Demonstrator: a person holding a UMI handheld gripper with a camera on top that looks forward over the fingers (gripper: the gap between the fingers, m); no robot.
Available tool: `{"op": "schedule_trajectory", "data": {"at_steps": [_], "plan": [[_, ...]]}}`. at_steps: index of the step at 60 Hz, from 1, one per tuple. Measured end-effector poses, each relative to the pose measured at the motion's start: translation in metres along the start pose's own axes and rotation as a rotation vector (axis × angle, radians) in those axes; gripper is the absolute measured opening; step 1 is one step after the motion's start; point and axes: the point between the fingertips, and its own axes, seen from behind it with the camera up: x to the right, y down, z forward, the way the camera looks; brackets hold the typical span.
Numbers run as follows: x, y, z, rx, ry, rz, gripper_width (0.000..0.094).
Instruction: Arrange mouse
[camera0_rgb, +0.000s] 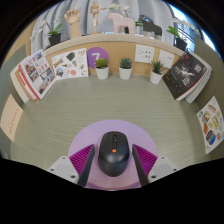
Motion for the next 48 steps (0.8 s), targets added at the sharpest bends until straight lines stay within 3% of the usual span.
{"op": "schedule_trajectory", "data": {"at_steps": [10,26,40,48], "plan": [[-0.007,-0.038,-0.058,0.070,0.017,-0.036,0.0796],[-0.020,-0.103,-0.206,0.296,0.049,0.023,0.0825],[-0.042,-0.097,-0.288,0.407,0.033,0.035,0.0831],[-0.050,-0.074,-0.304,0.399,0.034,0.027,0.0829]]}}
